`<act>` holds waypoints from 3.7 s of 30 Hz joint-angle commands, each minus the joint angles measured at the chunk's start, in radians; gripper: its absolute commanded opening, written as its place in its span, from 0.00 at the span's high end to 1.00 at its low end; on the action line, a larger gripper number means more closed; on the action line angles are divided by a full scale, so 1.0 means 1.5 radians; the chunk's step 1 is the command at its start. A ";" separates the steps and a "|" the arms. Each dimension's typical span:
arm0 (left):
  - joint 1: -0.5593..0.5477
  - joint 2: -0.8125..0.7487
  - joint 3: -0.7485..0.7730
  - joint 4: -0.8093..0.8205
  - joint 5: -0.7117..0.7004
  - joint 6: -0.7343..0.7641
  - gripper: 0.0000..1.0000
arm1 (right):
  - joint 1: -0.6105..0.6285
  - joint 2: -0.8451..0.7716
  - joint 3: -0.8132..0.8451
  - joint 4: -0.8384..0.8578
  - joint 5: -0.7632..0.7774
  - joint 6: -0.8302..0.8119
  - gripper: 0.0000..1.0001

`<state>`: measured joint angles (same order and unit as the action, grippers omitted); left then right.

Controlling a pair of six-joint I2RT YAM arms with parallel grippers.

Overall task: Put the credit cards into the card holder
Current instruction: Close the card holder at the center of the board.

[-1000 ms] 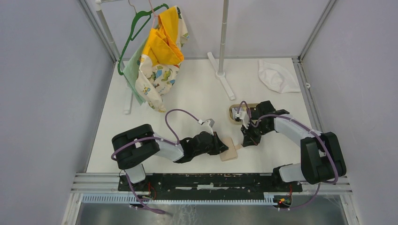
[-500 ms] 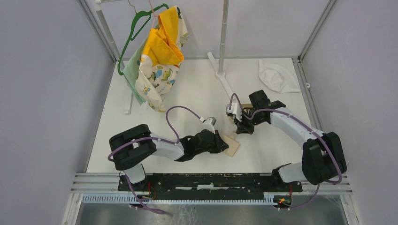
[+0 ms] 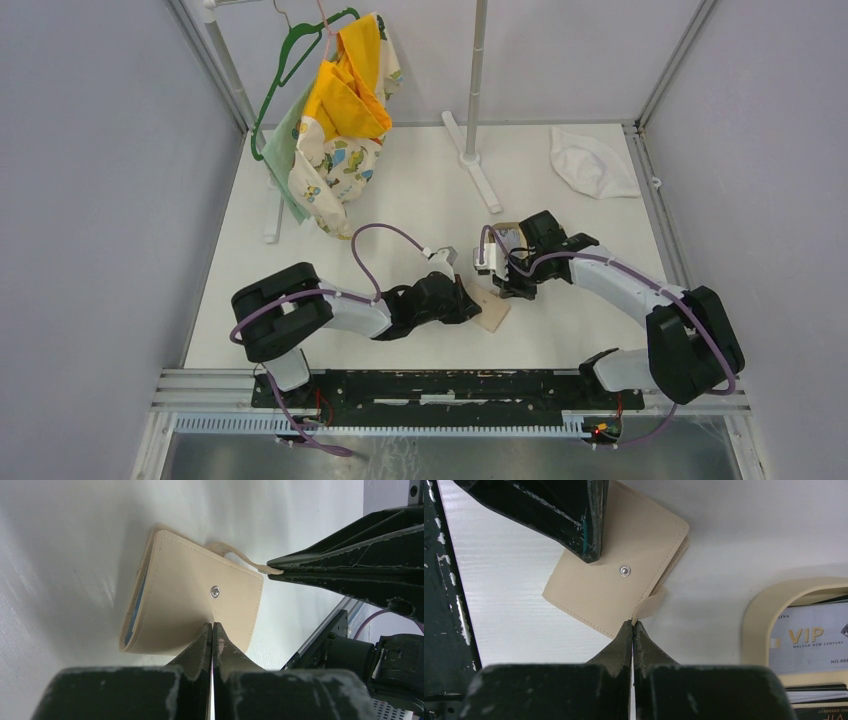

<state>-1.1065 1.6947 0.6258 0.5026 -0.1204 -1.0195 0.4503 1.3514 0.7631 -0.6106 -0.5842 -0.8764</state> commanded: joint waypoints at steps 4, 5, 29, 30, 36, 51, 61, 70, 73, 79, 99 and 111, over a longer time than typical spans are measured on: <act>0.008 0.004 0.011 0.005 0.003 0.027 0.98 | 0.018 -0.018 -0.020 0.069 0.037 -0.009 1.00; 0.008 0.005 0.011 0.009 0.005 0.026 0.98 | 0.019 -0.023 -0.024 0.076 0.039 -0.008 1.00; 0.008 0.008 -0.001 0.036 0.020 0.033 0.98 | -0.042 -0.018 -0.001 0.061 -0.037 0.013 0.59; 0.008 0.007 -0.001 0.036 0.020 0.033 0.98 | -0.046 -0.013 0.001 0.063 -0.039 0.023 0.60; 0.008 0.005 -0.004 0.036 0.019 0.034 0.98 | -0.062 0.004 0.002 0.082 -0.072 0.065 0.62; 0.008 0.011 -0.006 0.047 0.021 0.031 0.98 | -0.088 -0.006 -0.013 0.153 -0.073 0.142 0.66; 0.007 0.013 -0.006 0.052 0.024 0.029 0.98 | -0.091 0.022 -0.009 0.157 -0.086 0.158 0.69; 0.007 0.016 -0.006 0.053 0.025 0.028 0.98 | -0.091 0.024 -0.008 0.155 -0.084 0.160 0.91; 0.007 0.015 -0.006 0.053 0.023 0.029 0.98 | -0.091 0.029 -0.006 0.153 -0.081 0.163 0.88; 0.007 0.016 -0.005 0.053 0.024 0.028 0.98 | -0.091 0.032 -0.006 0.152 -0.079 0.164 0.81; 0.008 0.004 -0.003 0.045 0.022 0.032 0.98 | -0.091 0.004 -0.017 0.180 -0.076 0.174 1.00; 0.052 -0.036 -0.024 0.041 0.054 0.027 0.95 | -0.078 -0.013 -0.028 0.168 -0.068 0.134 1.00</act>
<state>-1.0500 1.6882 0.6037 0.5400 -0.0578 -1.0092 0.3199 1.3651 0.7250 -0.3820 -0.6964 -0.6514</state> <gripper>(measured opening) 0.038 0.006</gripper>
